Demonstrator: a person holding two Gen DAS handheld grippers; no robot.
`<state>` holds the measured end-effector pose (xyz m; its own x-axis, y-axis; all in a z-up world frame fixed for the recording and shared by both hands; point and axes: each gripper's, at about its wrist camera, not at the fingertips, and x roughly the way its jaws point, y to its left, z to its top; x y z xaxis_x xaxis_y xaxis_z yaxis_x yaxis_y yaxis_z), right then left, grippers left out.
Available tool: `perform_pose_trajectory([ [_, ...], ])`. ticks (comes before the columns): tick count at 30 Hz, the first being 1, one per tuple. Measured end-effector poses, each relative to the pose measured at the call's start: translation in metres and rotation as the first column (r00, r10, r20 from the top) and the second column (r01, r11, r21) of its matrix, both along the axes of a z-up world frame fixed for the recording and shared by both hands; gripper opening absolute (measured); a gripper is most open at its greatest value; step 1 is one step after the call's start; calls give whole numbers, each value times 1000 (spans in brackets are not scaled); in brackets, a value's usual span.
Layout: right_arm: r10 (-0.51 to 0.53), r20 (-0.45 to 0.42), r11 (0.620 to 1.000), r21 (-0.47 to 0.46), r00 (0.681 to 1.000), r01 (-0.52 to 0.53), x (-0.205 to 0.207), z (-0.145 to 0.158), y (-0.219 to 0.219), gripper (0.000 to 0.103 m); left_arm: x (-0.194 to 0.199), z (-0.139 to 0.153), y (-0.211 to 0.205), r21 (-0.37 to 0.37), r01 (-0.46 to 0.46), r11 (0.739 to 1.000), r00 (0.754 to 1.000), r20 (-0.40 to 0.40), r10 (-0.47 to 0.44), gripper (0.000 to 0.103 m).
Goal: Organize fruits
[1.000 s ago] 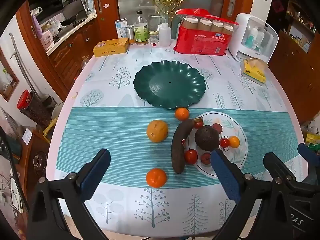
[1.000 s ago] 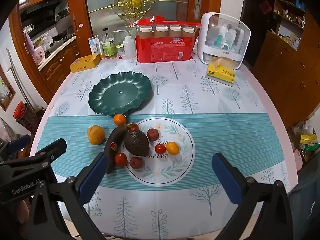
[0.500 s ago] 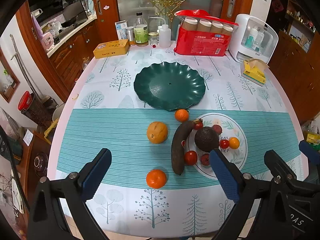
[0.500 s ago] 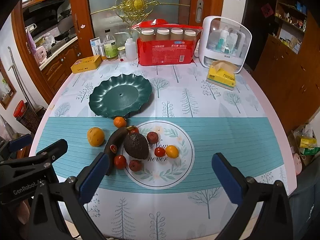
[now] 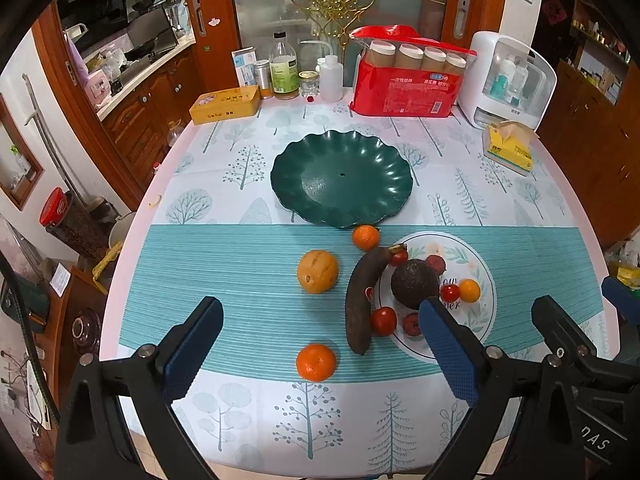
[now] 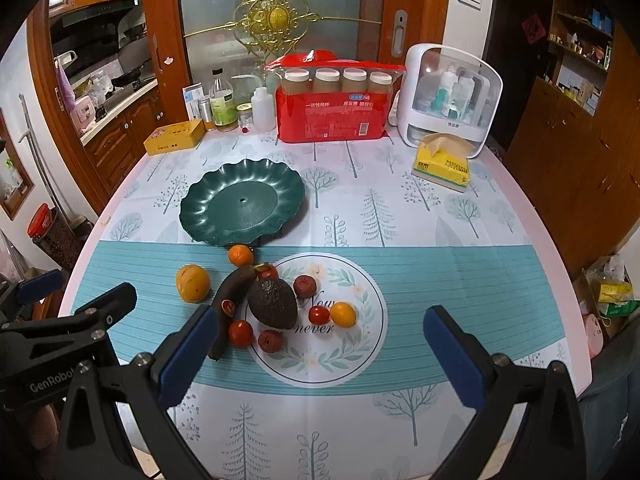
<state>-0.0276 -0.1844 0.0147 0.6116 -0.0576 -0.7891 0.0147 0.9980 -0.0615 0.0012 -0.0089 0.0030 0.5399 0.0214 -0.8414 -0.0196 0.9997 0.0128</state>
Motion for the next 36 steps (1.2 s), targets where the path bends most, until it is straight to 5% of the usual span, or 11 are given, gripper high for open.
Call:
perform_pose_trajectory([
  [36,-30,-11,1000,-10,999,30,-2,0,13,103,8,-4,15,-38,77,996,997,-29,-78,93],
])
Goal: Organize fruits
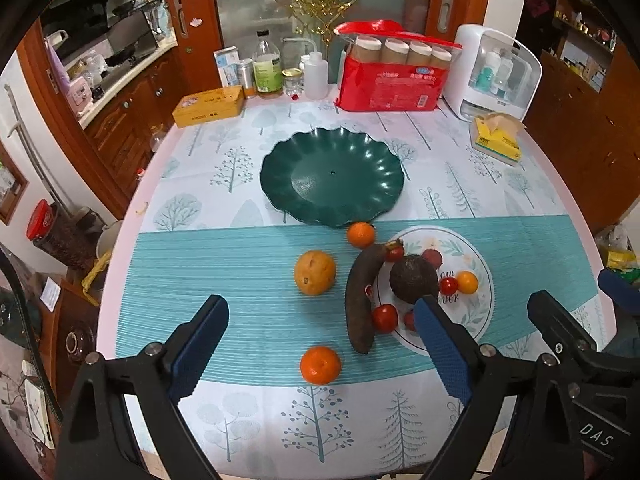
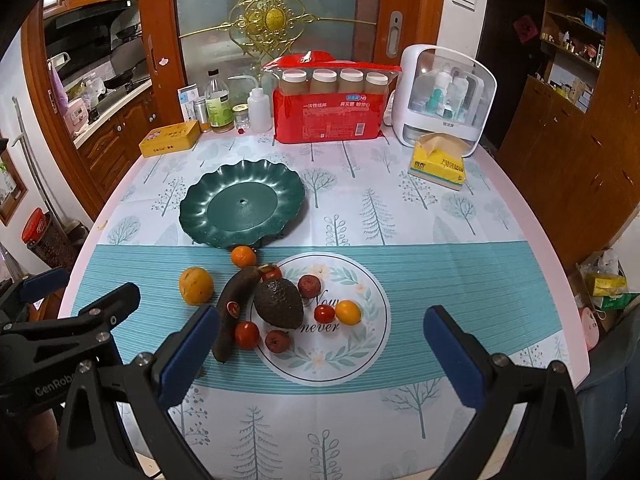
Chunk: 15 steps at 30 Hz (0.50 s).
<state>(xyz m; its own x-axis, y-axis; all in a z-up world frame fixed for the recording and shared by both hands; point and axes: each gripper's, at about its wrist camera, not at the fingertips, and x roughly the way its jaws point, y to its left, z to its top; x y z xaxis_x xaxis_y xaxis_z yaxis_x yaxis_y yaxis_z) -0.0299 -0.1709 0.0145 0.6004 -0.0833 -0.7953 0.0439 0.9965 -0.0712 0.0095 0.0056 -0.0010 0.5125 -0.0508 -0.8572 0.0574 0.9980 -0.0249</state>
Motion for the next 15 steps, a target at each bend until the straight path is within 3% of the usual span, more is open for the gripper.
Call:
perform_pose_trajectory([
  [8,36,-45,999,30,998,-35,12,-17,-3,102,18,-29,-3,-52,26,998,997,-78,-30,94],
  [11,65,-72,997,55,995,-61,20,-32,-9,101,26,-50,-4,-29,30,999,995,-92,-33,94],
  [15,95,-114,994,73,989,-87,37,-59,-22,86,32,-87,0,-2,17,1000,988,-153,-17,94],
])
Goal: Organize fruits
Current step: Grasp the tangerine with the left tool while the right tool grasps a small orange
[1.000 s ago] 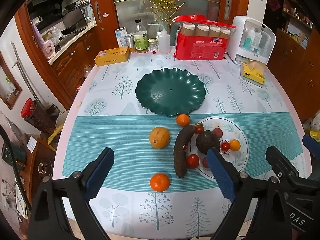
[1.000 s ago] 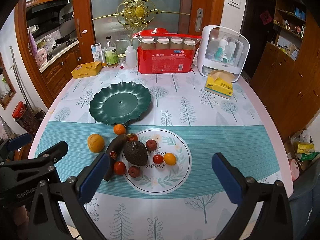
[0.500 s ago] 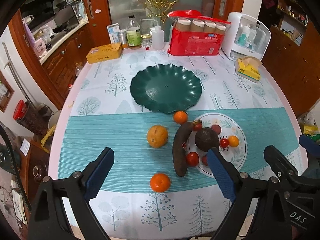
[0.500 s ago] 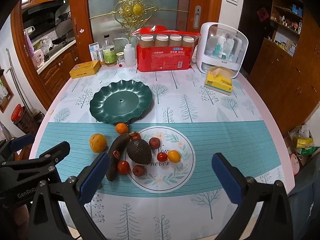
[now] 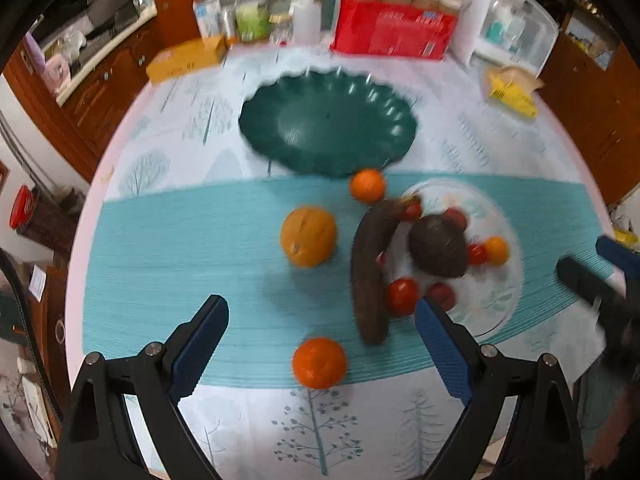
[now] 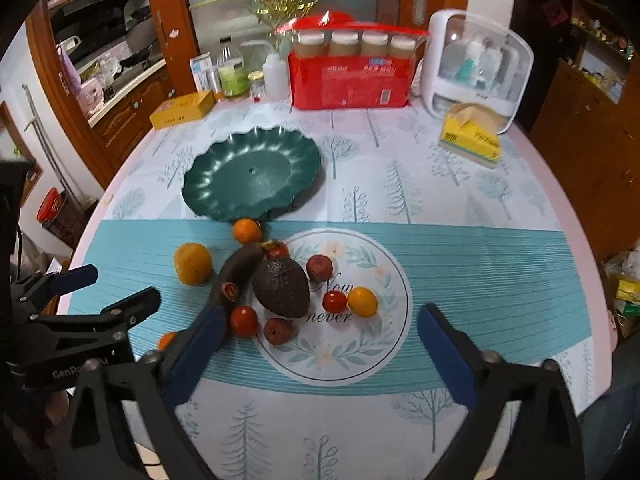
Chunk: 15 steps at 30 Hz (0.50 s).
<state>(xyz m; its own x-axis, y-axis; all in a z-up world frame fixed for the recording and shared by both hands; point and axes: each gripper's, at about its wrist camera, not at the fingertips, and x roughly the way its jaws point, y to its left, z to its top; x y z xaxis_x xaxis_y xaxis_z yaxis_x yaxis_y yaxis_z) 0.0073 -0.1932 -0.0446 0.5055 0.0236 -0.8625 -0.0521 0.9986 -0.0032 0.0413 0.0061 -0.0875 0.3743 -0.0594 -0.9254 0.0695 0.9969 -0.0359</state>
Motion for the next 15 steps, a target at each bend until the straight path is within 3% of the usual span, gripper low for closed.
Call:
perform_pose_trajectory([
  [4,6,-68,999,33,998,-3,21,-34,-22,73,-2,-30,10,-16,-32,999,998,-61,31,94],
  [9,24,-134,1000,2,991,-24,45,-74,-47,62,-7,-58,16,-68,-77,995,992,-106,69,94],
  [13,41,-199,999,-13,979,-45,61,-101,-56,60,-11,-76,19,-102,-124,987,985,-131,110,93],
  [15,77,-218,997,-8,973,-80,64,-111,-57,57,-13,-81,19,-108,-138,985,983,-135,123,88],
])
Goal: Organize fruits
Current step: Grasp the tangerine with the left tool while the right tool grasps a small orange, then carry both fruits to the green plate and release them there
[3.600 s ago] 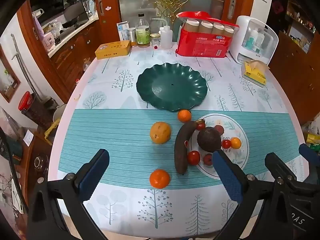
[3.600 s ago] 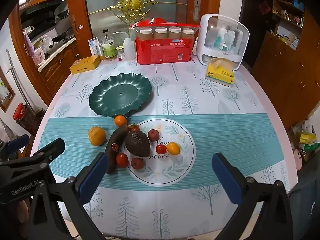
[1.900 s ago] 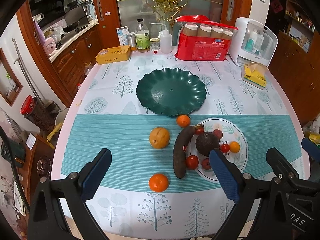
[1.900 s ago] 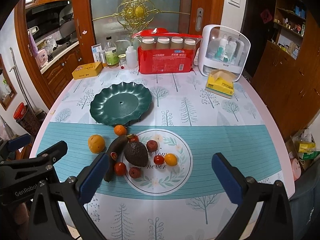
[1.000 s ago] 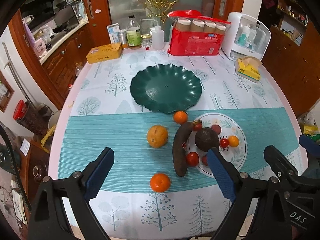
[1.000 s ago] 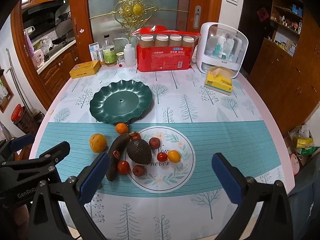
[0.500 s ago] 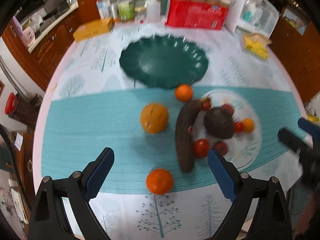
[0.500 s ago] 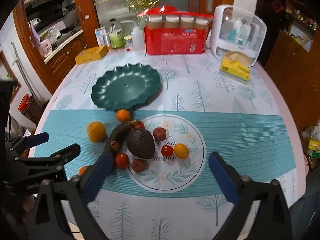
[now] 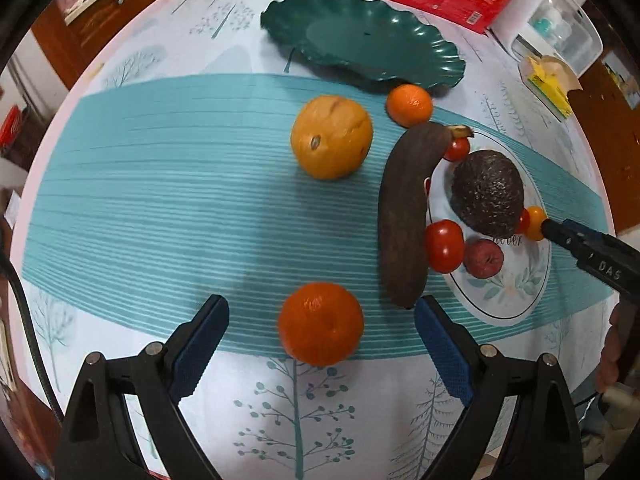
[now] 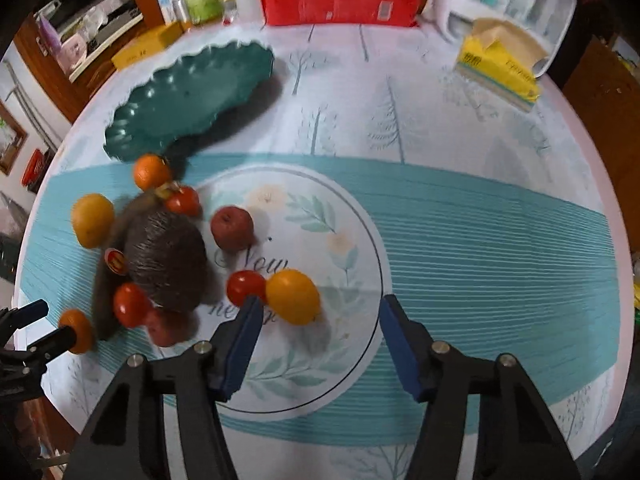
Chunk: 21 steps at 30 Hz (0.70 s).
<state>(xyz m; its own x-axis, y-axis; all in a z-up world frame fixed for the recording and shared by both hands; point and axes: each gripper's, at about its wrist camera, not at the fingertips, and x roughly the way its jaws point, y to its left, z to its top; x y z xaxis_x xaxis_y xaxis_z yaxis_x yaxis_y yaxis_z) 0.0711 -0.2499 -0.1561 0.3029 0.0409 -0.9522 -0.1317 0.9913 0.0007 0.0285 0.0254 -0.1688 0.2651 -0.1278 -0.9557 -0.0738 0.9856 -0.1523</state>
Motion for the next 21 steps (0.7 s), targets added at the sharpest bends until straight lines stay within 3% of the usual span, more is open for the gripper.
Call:
perform_pose_trajectory([
  [3,63,-14,998,2,998,-63,2,-10,3,52,0,-8,-2,5,5,1000,1000,-22,-5,74],
  [9,156,-18,988,12,988,-155,6,-19,12,47,-3,-22,-2,-11,-19,1000,998,-57,18,58],
  [14,171,-24,985,33,985,-170,11,-23,12,31,2,-23,-6,17,-21,1000,999,-37,22,44],
  [21,165,-31,985,56,986,-163,8,-20,13,29,-3,-16,-3,12,-33,999,998,-56,34,42],
])
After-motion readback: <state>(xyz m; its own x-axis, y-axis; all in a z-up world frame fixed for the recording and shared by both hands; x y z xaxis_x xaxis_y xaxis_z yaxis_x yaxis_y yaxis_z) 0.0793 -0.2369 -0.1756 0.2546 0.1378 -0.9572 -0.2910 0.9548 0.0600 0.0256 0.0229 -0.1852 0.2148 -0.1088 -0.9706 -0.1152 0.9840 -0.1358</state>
